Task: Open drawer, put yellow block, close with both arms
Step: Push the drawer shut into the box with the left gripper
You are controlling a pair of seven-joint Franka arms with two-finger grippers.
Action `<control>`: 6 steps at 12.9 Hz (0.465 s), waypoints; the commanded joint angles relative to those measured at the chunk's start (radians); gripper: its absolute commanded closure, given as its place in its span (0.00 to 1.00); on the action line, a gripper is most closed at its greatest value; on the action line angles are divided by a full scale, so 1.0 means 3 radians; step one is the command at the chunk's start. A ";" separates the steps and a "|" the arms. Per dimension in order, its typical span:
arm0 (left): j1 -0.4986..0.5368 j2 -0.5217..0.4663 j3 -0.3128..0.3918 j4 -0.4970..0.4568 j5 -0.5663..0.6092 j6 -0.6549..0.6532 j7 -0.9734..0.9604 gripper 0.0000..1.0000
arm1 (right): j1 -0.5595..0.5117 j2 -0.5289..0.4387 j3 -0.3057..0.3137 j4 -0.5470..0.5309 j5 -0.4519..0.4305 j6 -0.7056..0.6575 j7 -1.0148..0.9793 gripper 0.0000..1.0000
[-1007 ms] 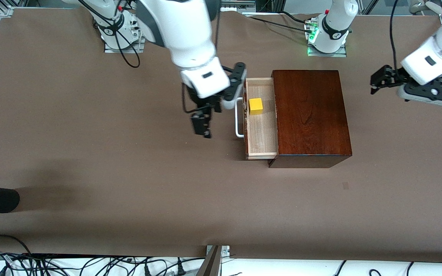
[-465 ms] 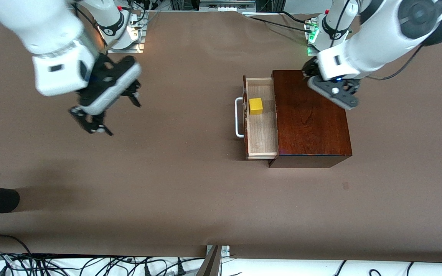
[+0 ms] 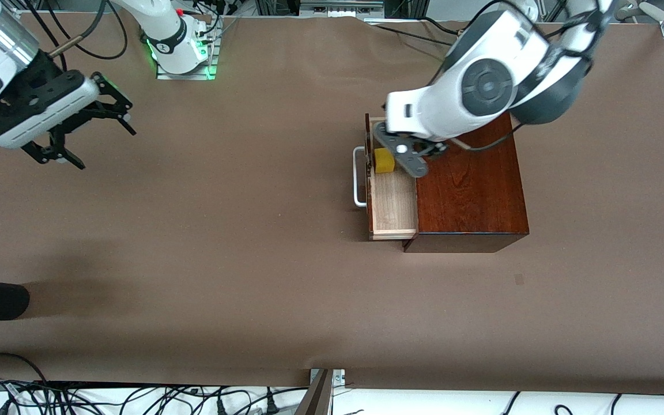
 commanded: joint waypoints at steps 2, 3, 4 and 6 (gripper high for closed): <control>-0.0413 0.0580 -0.0006 0.0504 -0.0013 0.0319 0.0090 0.00 | -0.0056 -0.0172 -0.0241 -0.0592 0.0027 0.0196 0.0273 0.00; -0.0494 0.0616 -0.0016 0.0478 0.0038 0.0524 0.0267 0.00 | -0.0056 -0.0167 -0.0327 -0.0659 0.0006 0.0227 0.0279 0.00; -0.0617 0.0657 0.0004 0.0468 0.0236 0.0754 0.0608 0.00 | -0.0056 -0.0137 -0.0384 -0.0670 -0.0009 0.0222 0.0319 0.00; -0.0669 0.0845 0.0000 0.0457 0.0620 0.0934 0.1349 0.00 | -0.0061 -0.0121 -0.0435 -0.0685 -0.0152 0.0212 0.0381 0.00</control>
